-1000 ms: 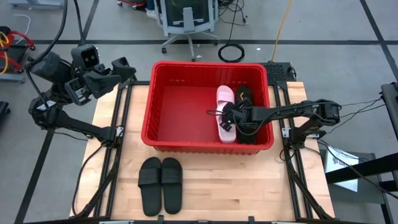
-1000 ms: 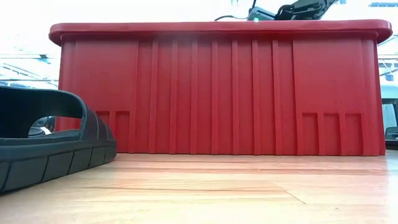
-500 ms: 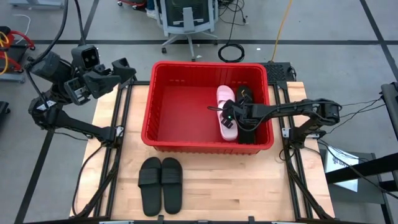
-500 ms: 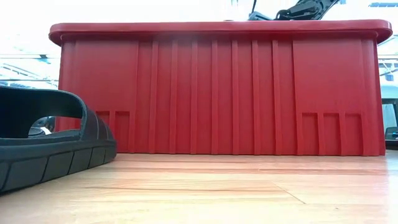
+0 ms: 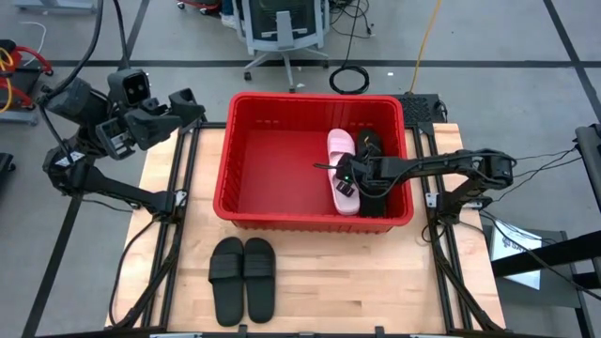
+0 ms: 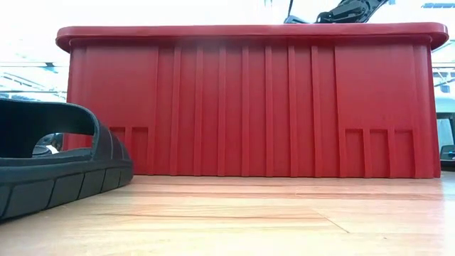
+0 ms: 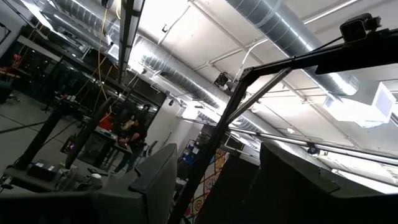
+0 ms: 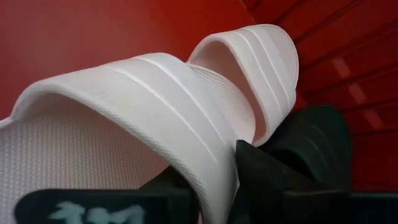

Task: Pick and place slides into bin
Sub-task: Put the pink slide into the red bin

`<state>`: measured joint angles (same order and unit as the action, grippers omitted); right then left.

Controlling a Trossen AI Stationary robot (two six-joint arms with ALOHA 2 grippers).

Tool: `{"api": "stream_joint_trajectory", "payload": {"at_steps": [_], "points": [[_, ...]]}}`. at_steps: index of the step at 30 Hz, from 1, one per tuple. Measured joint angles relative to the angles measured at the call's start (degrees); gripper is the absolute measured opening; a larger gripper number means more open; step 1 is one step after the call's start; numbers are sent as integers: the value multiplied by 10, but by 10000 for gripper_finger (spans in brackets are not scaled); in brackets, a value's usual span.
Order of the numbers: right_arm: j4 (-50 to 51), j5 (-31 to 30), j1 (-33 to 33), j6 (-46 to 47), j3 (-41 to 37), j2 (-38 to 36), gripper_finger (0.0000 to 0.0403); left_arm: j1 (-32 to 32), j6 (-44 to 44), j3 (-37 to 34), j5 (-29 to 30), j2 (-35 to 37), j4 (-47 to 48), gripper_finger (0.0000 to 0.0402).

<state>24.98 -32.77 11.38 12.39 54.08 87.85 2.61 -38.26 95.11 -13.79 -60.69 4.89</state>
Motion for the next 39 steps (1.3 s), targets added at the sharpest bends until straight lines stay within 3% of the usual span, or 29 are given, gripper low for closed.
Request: {"api": "stream_joint_trajectory", "payload": {"at_steps": [14, 19, 39], "points": [[3, 1, 0, 37, 0, 0, 184, 0, -3, 0, -23, 0, 0, 228], [8, 51, -5, 64, 0, 0, 206, 0, -11, 0, -37, 0, 0, 228], [50, 75, -64, 139, 0, -4, 211, 0, -13, 0, -44, 9, 0, 228]]}}
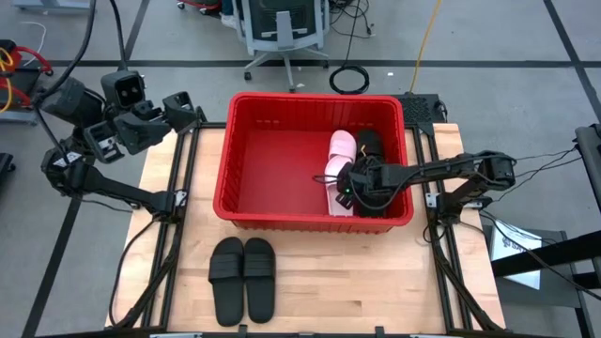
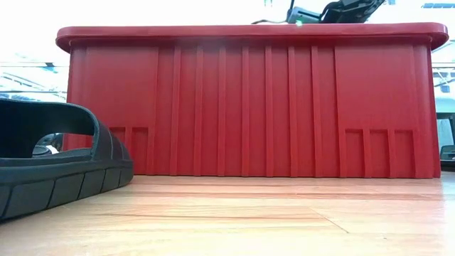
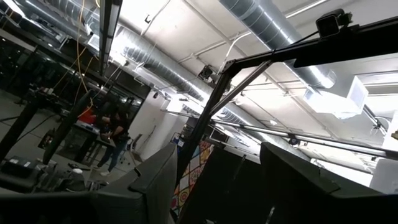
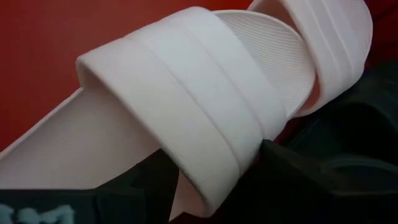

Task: Pick and place slides into bin
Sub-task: Put the pink slide into the red bin, then put the black slide into the red bin

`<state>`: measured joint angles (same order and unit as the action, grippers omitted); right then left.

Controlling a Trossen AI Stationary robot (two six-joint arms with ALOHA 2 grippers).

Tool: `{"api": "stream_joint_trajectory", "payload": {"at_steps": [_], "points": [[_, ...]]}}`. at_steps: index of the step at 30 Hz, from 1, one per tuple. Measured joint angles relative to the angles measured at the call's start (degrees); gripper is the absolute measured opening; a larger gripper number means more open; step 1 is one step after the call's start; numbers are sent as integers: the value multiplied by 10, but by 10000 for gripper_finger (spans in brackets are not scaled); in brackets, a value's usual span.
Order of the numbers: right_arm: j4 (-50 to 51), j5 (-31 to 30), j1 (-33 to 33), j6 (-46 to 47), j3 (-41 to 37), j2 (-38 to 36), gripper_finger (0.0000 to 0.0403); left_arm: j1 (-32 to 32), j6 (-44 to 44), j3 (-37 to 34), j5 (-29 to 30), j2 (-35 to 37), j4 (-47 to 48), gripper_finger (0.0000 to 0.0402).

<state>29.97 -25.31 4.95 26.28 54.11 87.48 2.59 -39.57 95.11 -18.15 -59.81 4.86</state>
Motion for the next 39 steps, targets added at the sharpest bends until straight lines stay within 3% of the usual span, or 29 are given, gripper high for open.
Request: {"api": "stream_joint_trajectory", "payload": {"at_steps": [23, 31, 39], "points": [[23, 52, -6, -12, 0, -104, 212, 0, 1, 0, -14, 0, 1, 228], [-132, 91, -6, -8, 0, -146, 206, 0, 2, 0, -15, 0, 1, 228], [-427, 90, -5, 2, 0, -149, 206, 0, -8, 0, -22, -1, 0, 228]]}}
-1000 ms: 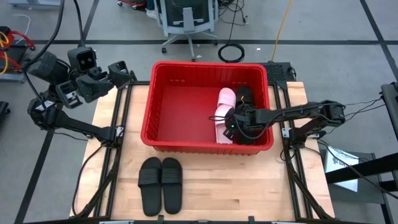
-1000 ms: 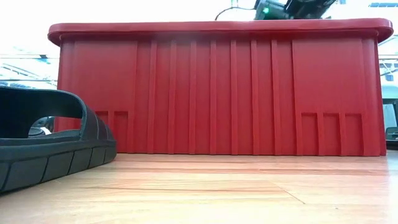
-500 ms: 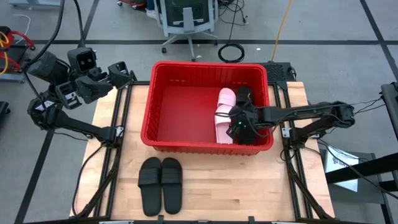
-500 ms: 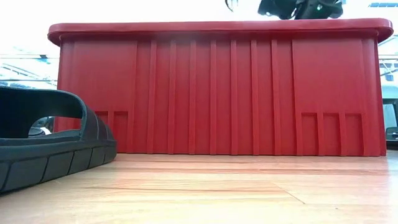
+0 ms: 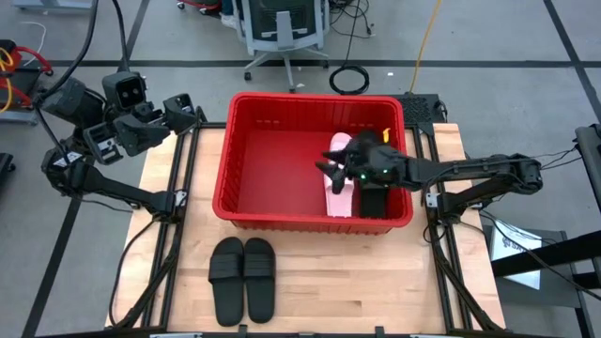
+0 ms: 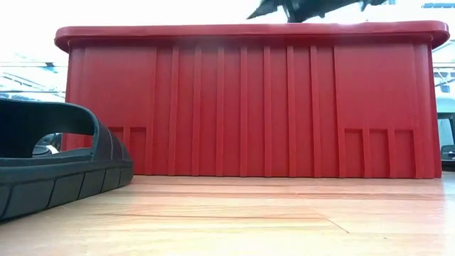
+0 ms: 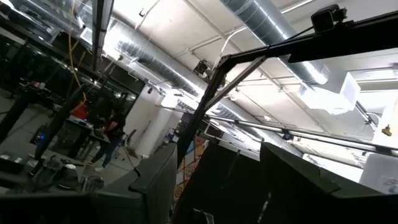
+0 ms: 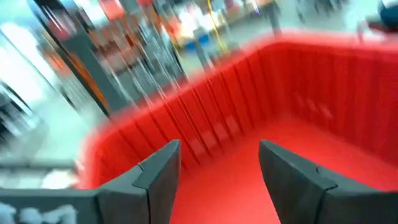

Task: Pick and place slides into bin
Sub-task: Put the black slide into the red bin

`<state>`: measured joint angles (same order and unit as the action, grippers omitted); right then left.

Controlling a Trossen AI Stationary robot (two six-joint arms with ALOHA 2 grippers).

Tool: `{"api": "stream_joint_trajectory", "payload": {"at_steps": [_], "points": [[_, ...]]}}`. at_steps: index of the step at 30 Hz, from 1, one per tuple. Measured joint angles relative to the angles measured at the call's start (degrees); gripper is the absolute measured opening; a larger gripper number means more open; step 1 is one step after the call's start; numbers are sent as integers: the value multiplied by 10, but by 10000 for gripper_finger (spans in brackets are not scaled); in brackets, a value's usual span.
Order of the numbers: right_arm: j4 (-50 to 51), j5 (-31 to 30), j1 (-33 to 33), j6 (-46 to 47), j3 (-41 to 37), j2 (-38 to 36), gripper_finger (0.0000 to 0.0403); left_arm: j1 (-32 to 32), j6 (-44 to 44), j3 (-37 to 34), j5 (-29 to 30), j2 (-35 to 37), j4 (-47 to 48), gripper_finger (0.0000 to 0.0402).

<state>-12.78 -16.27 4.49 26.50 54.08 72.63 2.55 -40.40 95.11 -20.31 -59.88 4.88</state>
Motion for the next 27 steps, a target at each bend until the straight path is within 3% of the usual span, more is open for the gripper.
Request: {"api": "stream_joint_trajectory", "payload": {"at_steps": [7, 13, 27], "points": [[-212, -1, 0, -6, 0, 2, 206, -2, 16, 0, -71, -1, -12, 228], [-325, -1, 0, -6, 0, 5, 206, -16, 31, 0, -80, -1, -20, 228], [-456, 0, -35, 72, 0, 7, 206, -66, 41, 0, -140, -1, -39, 228]]}}
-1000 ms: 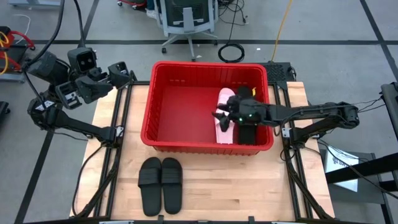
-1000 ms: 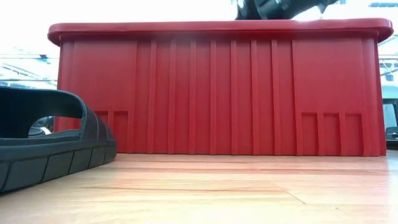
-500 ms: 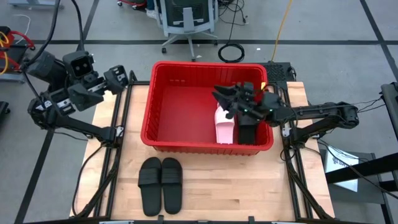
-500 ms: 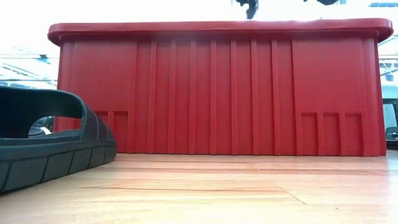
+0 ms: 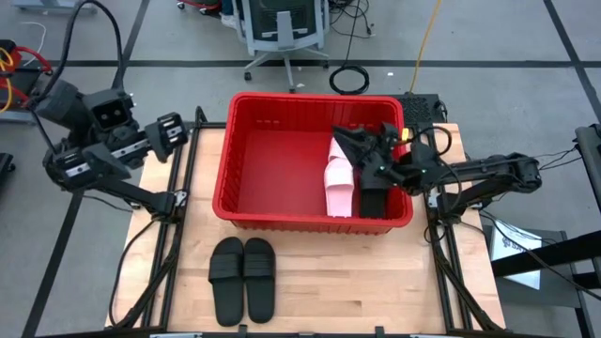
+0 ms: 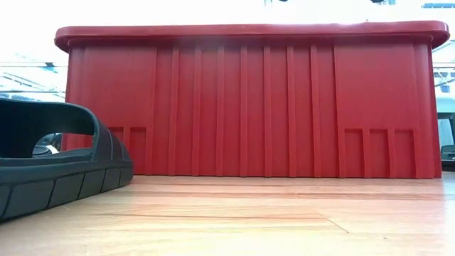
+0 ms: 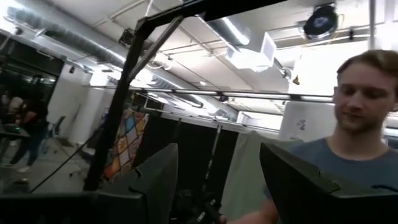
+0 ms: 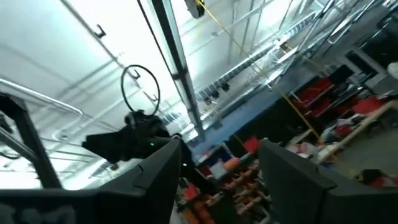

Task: Pick and place slides into bin
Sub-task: Put the black slide into the red bin

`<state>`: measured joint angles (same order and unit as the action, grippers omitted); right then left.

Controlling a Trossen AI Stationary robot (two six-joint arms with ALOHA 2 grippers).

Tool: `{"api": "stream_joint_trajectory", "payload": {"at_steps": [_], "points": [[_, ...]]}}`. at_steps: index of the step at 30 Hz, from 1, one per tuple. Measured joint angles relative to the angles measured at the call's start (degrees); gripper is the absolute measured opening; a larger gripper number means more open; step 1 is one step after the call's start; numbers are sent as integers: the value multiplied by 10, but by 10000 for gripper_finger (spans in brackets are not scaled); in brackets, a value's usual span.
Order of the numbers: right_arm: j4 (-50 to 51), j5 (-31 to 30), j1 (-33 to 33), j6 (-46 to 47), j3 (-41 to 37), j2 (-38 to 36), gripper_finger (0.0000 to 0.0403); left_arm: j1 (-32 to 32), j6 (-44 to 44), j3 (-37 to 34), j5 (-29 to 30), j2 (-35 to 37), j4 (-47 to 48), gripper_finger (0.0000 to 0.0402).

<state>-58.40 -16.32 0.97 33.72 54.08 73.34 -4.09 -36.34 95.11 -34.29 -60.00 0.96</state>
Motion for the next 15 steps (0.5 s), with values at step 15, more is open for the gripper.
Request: {"api": "stream_joint_trajectory", "payload": {"at_steps": [15], "points": [[-82, 92, -119, -71, 26, 0, 206, -113, 46, 0, 74, -37, -88, 228]]}}
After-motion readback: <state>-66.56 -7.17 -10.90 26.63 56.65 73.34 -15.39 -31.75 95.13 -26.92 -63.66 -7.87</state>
